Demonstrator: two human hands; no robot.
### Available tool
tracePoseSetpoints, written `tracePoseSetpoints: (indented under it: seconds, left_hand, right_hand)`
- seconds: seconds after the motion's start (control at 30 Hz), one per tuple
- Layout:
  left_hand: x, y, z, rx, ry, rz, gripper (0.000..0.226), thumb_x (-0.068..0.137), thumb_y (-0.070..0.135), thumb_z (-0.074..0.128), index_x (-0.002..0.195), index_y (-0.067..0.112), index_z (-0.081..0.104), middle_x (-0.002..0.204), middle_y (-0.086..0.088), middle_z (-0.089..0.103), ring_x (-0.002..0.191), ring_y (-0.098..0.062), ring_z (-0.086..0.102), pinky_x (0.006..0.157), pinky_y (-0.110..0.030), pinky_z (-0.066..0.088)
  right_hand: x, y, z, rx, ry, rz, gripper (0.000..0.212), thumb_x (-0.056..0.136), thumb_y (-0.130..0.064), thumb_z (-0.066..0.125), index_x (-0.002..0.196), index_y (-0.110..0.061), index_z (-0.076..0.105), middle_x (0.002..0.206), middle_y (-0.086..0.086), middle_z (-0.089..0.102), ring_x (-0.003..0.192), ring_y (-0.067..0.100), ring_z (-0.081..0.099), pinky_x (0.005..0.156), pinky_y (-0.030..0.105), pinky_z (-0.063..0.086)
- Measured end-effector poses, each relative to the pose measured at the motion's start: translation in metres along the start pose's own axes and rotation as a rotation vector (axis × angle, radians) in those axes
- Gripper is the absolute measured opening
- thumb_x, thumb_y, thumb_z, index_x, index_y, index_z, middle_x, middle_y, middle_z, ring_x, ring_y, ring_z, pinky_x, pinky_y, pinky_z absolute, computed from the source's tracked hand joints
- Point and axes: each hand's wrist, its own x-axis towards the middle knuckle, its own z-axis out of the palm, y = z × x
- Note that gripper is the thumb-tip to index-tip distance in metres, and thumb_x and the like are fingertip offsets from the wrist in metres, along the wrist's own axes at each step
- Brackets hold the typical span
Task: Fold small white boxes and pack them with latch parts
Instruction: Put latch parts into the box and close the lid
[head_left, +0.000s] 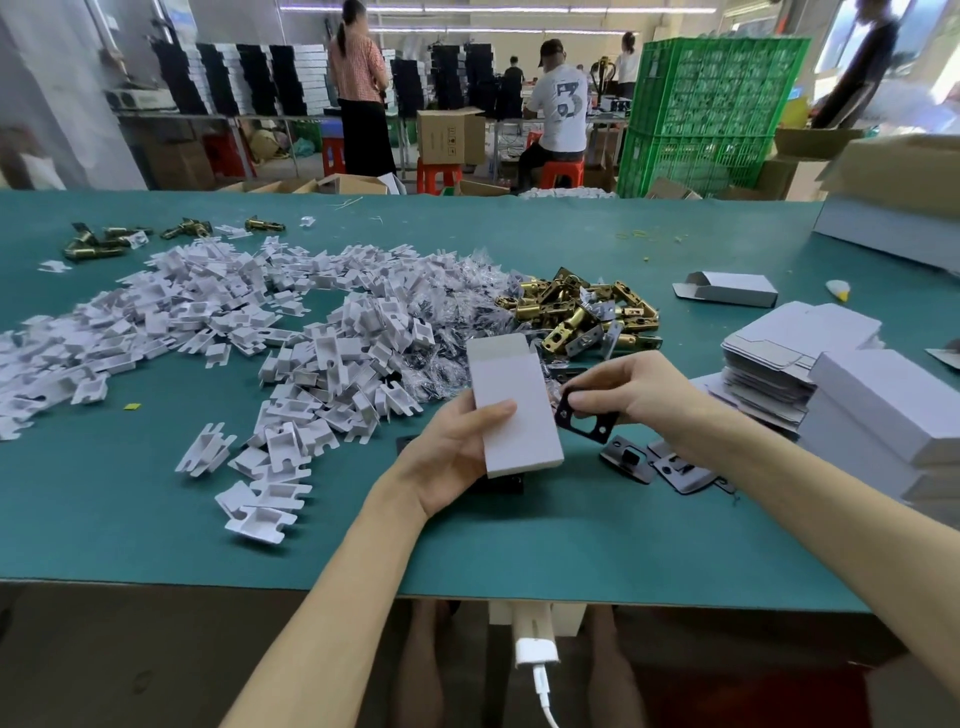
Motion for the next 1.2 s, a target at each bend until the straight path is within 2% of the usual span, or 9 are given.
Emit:
tracePoseSetpoints:
  seconds: [0.1, 0.2, 0.4, 0.47, 0.57, 0.67, 0.77, 0.93, 1.2]
  left_hand:
    - [-0.002, 0.000, 0.002, 0.005, -0.058, -0.007, 0.054, 0.099, 0.009, 0.063, 0.150, 0.004, 0.048, 0.144, -0.022, 0.060, 0.137, -0.042, 0.055, 0.113, -0.055, 0.047]
    - [-0.005, 0.001, 0.004, 0.003, -0.115, -0.008, 0.049, 0.102, 0.008, 0.059, 0.150, 0.003, 0.048, 0.142, -0.022, 0.061, 0.133, -0.040, 0.059, 0.108, -0.051, 0.052]
    - [-0.010, 0.003, 0.006, 0.035, -0.156, 0.009, 0.051, 0.099, 0.007, 0.062, 0.148, 0.003, 0.051, 0.140, -0.027, 0.061, 0.132, -0.042, 0.059, 0.103, -0.050, 0.054]
    - [-0.010, 0.003, 0.006, 0.066, -0.162, 0.012, 0.049, 0.099, 0.006, 0.062, 0.147, 0.003, 0.053, 0.139, -0.029, 0.061, 0.132, -0.043, 0.058, 0.106, -0.052, 0.052]
    - [-0.012, 0.002, 0.006, 0.090, -0.172, 0.011, 0.049, 0.098, 0.004, 0.063, 0.146, 0.003, 0.054, 0.138, -0.030, 0.061, 0.131, -0.043, 0.059, 0.109, -0.054, 0.050]
    - [-0.013, 0.003, 0.007, 0.086, -0.182, 0.013, 0.051, 0.096, 0.002, 0.062, 0.146, 0.003, 0.053, 0.138, -0.031, 0.061, 0.128, -0.042, 0.061, 0.107, -0.052, 0.052]
    - [-0.014, 0.003, 0.008, 0.084, -0.191, 0.011, 0.052, 0.095, 0.002, 0.062, 0.146, 0.001, 0.052, 0.137, -0.030, 0.062, 0.131, -0.044, 0.059, 0.104, -0.051, 0.053]
    - [-0.014, 0.004, 0.009, 0.090, -0.171, 0.001, 0.055, 0.093, 0.002, 0.065, 0.146, -0.001, 0.052, 0.138, -0.033, 0.060, 0.123, -0.040, 0.063, 0.099, -0.047, 0.055]
    - [-0.012, 0.003, 0.007, 0.158, -0.127, -0.002, 0.059, 0.088, 0.002, 0.068, 0.145, -0.003, 0.053, 0.143, -0.032, 0.057, 0.131, -0.046, 0.055, 0.115, -0.059, 0.042]
  right_hand:
    - [-0.002, 0.006, -0.002, -0.252, 0.089, -0.075, 0.008, 0.086, -0.011, 0.081, 0.092, -0.017, 0.080, 0.079, -0.001, 0.078, 0.069, 0.003, 0.070, 0.069, 0.019, 0.052]
    - [-0.004, 0.004, -0.001, -0.470, 0.201, -0.133, 0.008, 0.088, -0.019, 0.080, 0.089, -0.015, 0.073, 0.073, -0.003, 0.072, 0.062, 0.000, 0.065, 0.060, 0.016, 0.051]
    - [-0.011, -0.041, 0.001, -0.415, 0.426, -0.420, 0.013, 0.086, -0.021, 0.081, 0.088, -0.018, 0.069, 0.073, -0.008, 0.067, 0.061, 0.000, 0.060, 0.058, 0.014, 0.043]
    - [-0.013, -0.061, 0.005, -0.351, 0.394, -0.507, 0.012, 0.086, -0.019, 0.081, 0.090, -0.015, 0.071, 0.074, -0.002, 0.071, 0.061, 0.006, 0.065, 0.057, 0.016, 0.050]
    - [-0.014, -0.080, 0.018, -0.423, 0.290, -0.581, 0.011, 0.087, -0.014, 0.079, 0.097, -0.011, 0.074, 0.081, 0.001, 0.073, 0.074, 0.019, 0.070, 0.072, 0.033, 0.059]
    - [-0.012, -0.087, 0.031, -0.579, 0.197, -0.595, 0.011, 0.092, -0.008, 0.073, 0.101, -0.013, 0.075, 0.089, 0.003, 0.074, 0.082, 0.022, 0.070, 0.081, 0.041, 0.058]
    - [-0.009, -0.088, 0.037, -0.714, 0.124, -0.566, 0.017, 0.095, -0.004, 0.067, 0.105, -0.014, 0.076, 0.099, 0.008, 0.074, 0.089, 0.026, 0.069, 0.082, 0.044, 0.057]
    - [-0.010, -0.090, 0.033, -0.761, 0.032, -0.505, 0.016, 0.094, -0.003, 0.068, 0.104, -0.013, 0.076, 0.096, 0.007, 0.074, 0.087, 0.023, 0.071, 0.082, 0.043, 0.059]
    - [-0.007, -0.097, 0.026, -0.815, -0.030, -0.463, 0.011, 0.092, -0.009, 0.074, 0.101, -0.011, 0.078, 0.096, 0.006, 0.075, 0.091, 0.021, 0.068, 0.082, 0.033, 0.056]
